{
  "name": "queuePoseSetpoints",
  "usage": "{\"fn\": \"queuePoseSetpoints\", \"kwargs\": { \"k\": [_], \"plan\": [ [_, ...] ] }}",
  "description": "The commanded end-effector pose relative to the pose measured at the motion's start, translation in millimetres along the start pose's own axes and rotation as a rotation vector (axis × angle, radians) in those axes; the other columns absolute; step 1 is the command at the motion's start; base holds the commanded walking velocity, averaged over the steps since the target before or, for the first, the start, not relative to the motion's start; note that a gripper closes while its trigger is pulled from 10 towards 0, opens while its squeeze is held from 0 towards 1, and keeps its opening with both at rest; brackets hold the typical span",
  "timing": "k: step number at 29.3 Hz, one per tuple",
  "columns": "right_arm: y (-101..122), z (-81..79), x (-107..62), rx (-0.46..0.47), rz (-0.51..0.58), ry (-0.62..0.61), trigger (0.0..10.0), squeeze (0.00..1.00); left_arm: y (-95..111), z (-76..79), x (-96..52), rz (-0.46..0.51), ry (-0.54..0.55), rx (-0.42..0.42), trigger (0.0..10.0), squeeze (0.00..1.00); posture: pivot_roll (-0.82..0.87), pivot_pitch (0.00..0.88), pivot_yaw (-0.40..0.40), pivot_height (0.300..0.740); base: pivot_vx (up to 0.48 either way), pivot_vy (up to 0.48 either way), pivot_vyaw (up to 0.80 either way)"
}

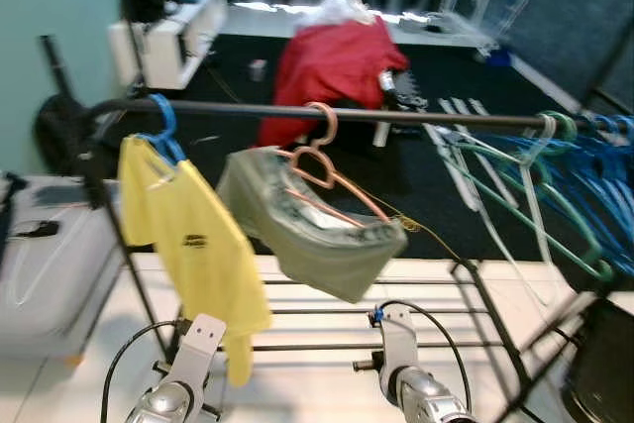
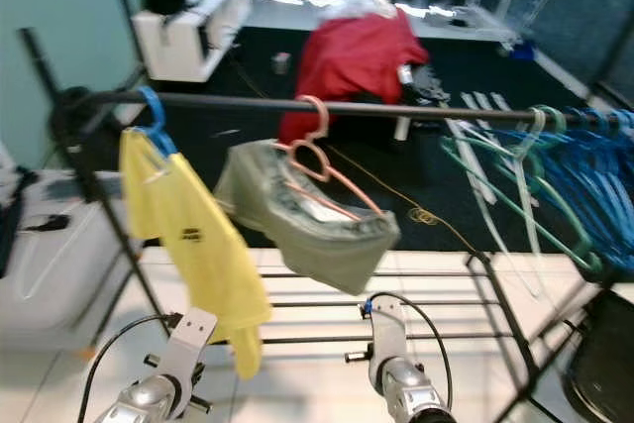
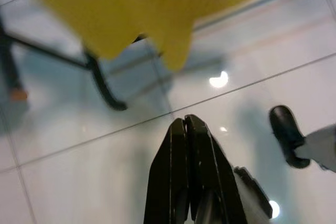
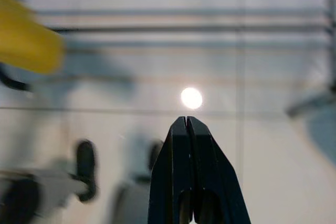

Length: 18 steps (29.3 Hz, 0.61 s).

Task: Hang hanger

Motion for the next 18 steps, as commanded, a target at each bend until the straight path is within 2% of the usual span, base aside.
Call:
{"fn": "queuePoseSetpoints", "kwargs": {
  "k": [1, 13, 18],
  "plan": [
    [4, 0.0, 0.4, 0.005, 0.018, 0.000, 10.0, 0.00, -7, 1.5, -0.4, -0.016, 0.001, -0.007, 10.0, 0.00, -0.03, 0.008, -0.072, 0.740, 0.000, 0.000, 0.00],
    [14, 10.8, 0.6, 0.005, 0.061, -0.034, 10.0, 0.00, -16, -5.8, -0.2, -0.029, 0.037, 0.038, 10.0, 0.00, -0.04, 0.004, -0.076, 0.740, 0.000, 0.000, 0.00],
    [19, 4.7, 1.4, -0.035, 0.084, -0.024, 10.0, 0.00, -17, -6.8, 0.5, -0.042, 0.040, 0.040, 10.0, 0.00, -0.04, 0.003, -0.075, 0.740, 0.000, -0.314, 0.00]
  ]
}}
Point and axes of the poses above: a point about 5 cm out from each wrist's last joint towards the gripper, its own x axis pointing out of the wrist towards the gripper, its own y axis along the axis of the wrist's last joint, z = x × y, the point moved 1 cm from there along x, pointing out of the wrist towards the gripper, and after that the axes turned 13 degrees about -x, right-handed, at the moved point
